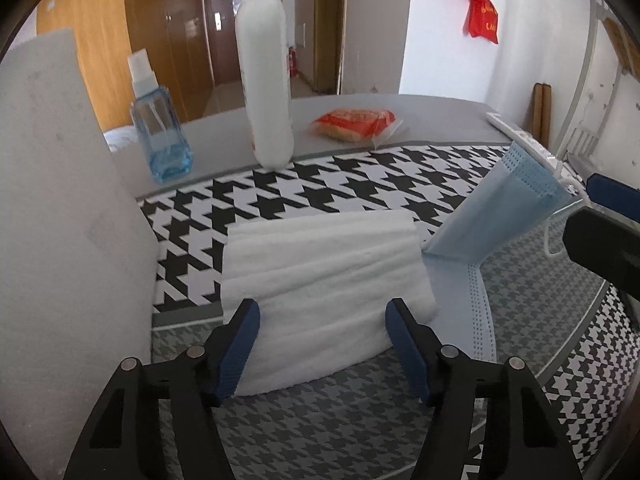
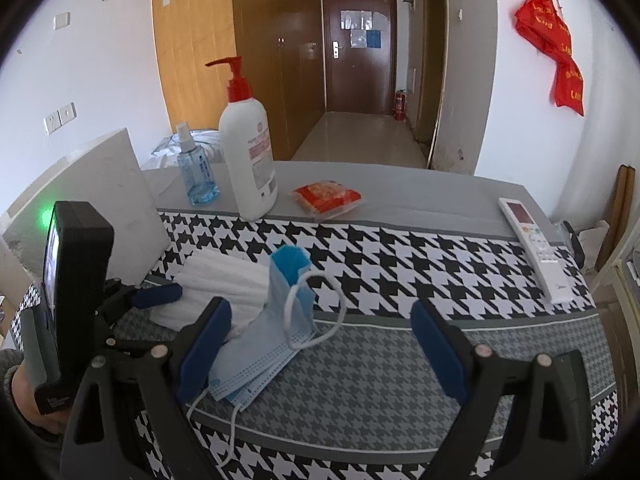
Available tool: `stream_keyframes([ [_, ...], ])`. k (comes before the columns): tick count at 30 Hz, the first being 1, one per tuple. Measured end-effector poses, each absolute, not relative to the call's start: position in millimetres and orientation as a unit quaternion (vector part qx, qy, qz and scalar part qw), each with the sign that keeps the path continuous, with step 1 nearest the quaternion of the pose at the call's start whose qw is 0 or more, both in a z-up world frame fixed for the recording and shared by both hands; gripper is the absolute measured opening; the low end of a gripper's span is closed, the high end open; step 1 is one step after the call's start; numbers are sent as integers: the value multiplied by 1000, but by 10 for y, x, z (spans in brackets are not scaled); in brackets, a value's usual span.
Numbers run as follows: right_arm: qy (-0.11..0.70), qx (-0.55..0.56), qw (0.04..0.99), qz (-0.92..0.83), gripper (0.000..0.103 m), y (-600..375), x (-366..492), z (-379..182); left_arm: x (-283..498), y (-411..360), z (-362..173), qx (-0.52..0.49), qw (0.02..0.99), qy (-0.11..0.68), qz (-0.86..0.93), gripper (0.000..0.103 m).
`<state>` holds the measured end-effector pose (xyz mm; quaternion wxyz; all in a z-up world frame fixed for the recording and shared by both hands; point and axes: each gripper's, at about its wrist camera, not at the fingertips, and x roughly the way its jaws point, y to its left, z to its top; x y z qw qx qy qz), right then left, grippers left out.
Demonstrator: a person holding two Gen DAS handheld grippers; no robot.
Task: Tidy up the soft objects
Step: 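Close the left tool on the white towel while the right tool grips the blue mask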
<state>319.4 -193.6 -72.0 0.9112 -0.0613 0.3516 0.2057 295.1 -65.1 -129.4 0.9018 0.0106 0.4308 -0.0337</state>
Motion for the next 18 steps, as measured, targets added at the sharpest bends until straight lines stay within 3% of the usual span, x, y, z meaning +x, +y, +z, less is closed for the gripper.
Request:
stream_keyframes([
  [9, 361, -63, 905, 216, 94, -1893, 3297, -797, 2964, -653, -1287, 12, 902, 431, -35, 65],
  [15, 362, -60, 903, 223, 93, -1872, 3333, -853, 2951, -650, -1271, 14, 904, 426, -36, 47],
  [18, 368, -62, 899, 229, 84, -1837, 3357, -883, 2956, -645, -1263, 14, 904, 425, -39, 35],
])
